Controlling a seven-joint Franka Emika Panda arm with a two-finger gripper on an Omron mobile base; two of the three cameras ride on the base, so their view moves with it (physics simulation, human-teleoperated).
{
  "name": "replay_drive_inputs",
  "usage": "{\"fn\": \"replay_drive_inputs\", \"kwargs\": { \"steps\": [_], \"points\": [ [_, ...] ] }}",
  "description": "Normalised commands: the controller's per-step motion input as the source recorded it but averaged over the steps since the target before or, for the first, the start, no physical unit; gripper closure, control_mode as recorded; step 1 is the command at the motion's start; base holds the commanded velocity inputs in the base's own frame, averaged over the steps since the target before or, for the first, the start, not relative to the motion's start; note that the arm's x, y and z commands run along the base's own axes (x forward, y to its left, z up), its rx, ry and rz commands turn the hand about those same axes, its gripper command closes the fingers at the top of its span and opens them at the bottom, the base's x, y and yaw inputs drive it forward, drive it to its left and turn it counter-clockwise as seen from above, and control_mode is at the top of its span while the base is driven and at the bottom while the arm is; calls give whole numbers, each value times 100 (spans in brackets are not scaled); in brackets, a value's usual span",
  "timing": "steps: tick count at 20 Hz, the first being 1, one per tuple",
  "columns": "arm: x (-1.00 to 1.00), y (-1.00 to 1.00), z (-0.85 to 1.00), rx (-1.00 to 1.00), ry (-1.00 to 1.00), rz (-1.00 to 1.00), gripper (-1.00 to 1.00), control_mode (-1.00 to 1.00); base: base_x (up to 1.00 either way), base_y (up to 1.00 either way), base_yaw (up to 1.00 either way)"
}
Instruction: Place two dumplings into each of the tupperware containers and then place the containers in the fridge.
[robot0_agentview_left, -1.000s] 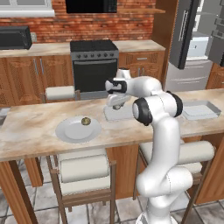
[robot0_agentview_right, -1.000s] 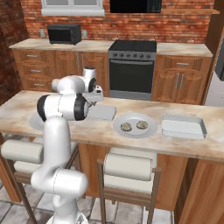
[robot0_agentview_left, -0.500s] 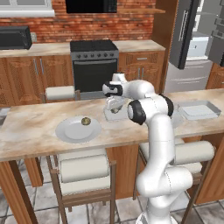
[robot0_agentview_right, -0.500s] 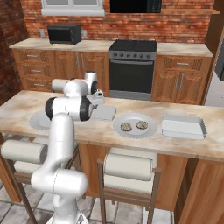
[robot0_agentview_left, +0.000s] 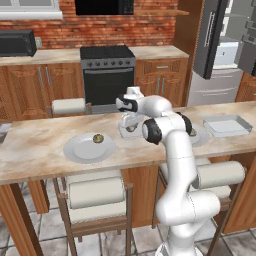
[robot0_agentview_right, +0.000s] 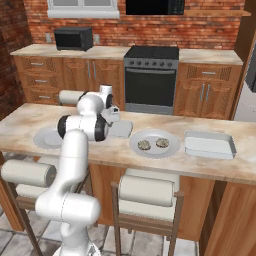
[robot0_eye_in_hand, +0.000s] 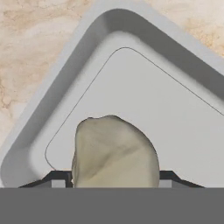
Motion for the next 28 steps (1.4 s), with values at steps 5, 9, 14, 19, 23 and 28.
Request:
{"fn": "replay_drive_inputs", "kwargs": {
  "steps": [5,9,14,19,23,28],
  "points": [
    [15,0,-7,0,2,3,-100,-100,0,0,0],
    [27,0,0,0,0,0,-100,-100,0,0,0],
    [16,1,0,0,0,0,-100,-100,0,0,0],
    [1,8,0,0,0,0,-100,-100,0,0,0],
    [-41,13,6,-1,0,0,-100,-100,0,0,0],
    [-70,14,26,-3,-3,0,-100,-100,0,0,0]
  ]
}}
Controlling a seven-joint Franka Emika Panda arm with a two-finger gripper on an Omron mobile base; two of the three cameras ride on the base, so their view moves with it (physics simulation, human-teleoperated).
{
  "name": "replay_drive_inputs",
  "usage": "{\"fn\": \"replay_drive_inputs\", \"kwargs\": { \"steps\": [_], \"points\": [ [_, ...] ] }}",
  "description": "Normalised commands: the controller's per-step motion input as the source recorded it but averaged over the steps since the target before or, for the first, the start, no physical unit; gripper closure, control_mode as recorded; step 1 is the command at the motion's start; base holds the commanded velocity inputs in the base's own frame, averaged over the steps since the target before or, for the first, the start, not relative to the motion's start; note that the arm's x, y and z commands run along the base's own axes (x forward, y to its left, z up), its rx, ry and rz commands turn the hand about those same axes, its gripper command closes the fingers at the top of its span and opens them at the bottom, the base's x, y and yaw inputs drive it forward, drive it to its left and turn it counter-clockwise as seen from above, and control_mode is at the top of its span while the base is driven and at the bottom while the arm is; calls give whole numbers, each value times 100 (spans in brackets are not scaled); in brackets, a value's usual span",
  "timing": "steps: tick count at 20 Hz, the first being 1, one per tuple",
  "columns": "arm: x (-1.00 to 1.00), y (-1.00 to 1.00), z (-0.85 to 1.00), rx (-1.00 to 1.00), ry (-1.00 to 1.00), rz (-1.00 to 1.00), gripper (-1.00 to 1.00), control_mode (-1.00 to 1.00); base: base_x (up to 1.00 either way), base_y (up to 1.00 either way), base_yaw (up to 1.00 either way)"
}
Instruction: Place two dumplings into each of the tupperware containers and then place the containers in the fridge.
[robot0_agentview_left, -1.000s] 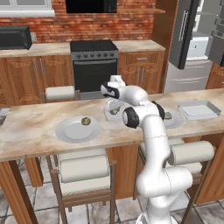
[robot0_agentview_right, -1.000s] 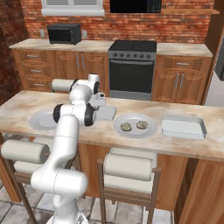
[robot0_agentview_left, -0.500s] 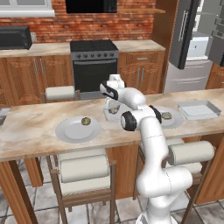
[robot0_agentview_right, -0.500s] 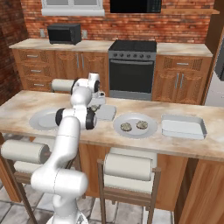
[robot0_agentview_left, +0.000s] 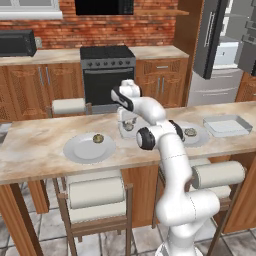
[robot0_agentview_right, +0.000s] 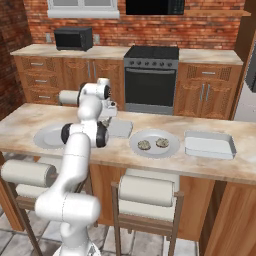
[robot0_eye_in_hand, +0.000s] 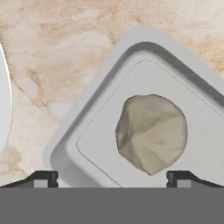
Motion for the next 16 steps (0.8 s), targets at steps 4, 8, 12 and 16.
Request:
{"fn": "replay_drive_inputs", "kwargs": {
  "steps": [4,8,12,16],
  "points": [
    [-51,16,36,-2,-6,0,-100,-100,0,0,0],
    [-73,35,13,-1,0,0,-100,-100,0,0,0],
    [-85,47,0,0,-5,0,-100,-100,0,0,0],
    [-40,46,0,0,-20,5,-100,-100,0,0,0]
  ]
}}
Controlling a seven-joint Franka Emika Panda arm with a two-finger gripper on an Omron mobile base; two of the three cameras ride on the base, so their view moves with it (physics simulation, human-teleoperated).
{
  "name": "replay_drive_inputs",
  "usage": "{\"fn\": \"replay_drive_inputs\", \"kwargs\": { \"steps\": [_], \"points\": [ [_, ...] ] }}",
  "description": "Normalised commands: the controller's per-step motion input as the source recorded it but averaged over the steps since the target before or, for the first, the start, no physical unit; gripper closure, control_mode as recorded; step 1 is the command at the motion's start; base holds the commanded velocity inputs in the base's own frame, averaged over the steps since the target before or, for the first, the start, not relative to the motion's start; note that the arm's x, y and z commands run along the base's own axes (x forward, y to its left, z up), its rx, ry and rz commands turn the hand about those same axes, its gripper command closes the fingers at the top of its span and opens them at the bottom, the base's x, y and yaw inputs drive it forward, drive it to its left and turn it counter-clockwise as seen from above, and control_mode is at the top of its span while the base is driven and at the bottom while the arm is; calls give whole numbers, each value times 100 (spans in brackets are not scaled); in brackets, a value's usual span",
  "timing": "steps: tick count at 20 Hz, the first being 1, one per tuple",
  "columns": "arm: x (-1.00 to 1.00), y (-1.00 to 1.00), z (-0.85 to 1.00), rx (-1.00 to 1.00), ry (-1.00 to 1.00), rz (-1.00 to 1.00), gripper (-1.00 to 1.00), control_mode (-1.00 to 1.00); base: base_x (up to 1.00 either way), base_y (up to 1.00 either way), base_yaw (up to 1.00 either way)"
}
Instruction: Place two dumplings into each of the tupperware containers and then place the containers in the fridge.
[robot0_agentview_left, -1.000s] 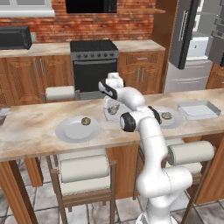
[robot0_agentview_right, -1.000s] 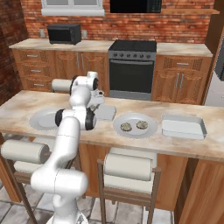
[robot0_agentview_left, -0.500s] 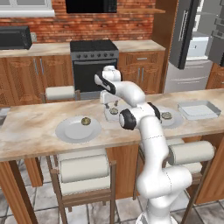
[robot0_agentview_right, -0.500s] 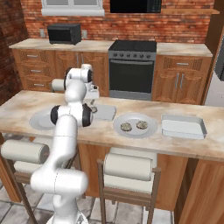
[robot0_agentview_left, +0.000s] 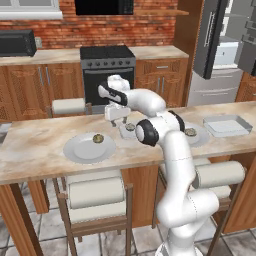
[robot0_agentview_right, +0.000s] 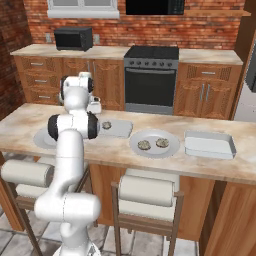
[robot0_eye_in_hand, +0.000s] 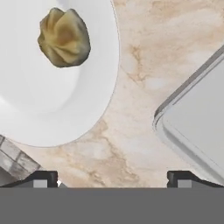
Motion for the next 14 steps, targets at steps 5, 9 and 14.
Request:
{"fn": "replay_drive_inputs", "kwargs": {
  "steps": [5,9,14],
  "points": [
    [-18,52,0,0,-26,5,-100,-100,0,0,0],
    [-45,28,-17,9,-24,1,-100,-100,0,0,0],
    [-26,5,-1,16,-18,-2,-100,-100,0,0,0]
  ]
}}
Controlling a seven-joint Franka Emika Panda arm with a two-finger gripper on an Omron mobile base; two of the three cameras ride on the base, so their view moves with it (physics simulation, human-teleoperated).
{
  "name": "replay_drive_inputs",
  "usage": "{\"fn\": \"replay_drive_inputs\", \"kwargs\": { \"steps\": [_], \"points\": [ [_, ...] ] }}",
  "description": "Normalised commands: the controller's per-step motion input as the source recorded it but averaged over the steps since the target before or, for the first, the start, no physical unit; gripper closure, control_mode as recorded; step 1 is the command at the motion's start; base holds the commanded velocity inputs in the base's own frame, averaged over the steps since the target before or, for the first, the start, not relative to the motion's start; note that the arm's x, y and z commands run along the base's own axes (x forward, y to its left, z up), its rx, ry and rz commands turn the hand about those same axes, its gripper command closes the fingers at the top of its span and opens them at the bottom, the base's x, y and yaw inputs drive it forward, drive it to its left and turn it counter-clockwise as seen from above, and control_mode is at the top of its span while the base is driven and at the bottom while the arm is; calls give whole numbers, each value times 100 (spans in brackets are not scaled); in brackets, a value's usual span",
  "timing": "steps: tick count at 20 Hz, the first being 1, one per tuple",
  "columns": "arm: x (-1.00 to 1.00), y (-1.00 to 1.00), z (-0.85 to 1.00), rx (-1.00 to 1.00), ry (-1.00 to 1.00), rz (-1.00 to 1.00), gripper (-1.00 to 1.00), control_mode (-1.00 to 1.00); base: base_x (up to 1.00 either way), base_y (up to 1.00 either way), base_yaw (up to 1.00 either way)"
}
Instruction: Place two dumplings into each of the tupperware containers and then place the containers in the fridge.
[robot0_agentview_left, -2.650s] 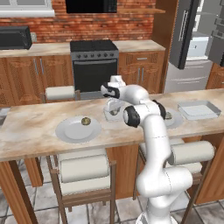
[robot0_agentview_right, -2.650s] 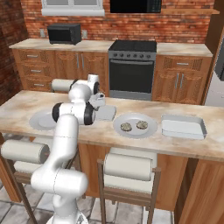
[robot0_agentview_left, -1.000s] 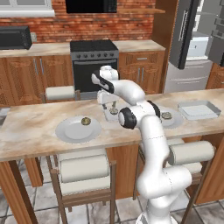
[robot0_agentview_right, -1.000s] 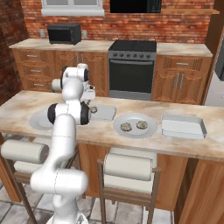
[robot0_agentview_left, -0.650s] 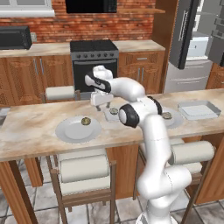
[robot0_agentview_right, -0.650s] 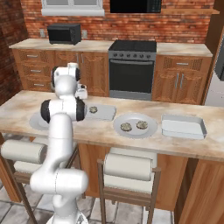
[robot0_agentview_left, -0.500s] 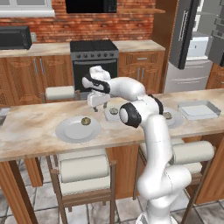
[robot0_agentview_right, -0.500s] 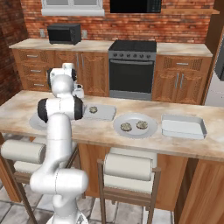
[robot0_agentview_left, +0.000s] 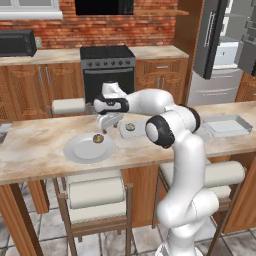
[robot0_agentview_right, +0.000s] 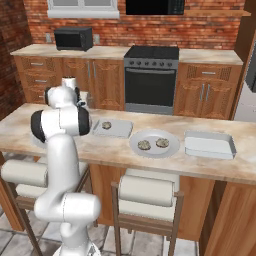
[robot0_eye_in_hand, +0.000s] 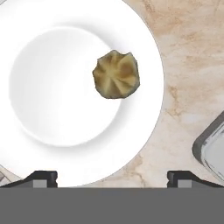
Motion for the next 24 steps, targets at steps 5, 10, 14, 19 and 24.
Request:
{"fn": "replay_drive_inputs", "kwargs": {
  "steps": [5,10,14,19,24],
  "points": [
    [0,40,7,0,3,-9,-100,-100,0,0,0],
    [2,37,3,0,5,-12,-100,-100,0,0,0],
    [29,3,1,0,0,-8,-100,-100,0,0,0],
    [35,0,-1,0,0,-6,-100,-100,0,0,0],
    [20,11,-17,0,0,-5,-100,-100,0,0,0]
  ]
}}
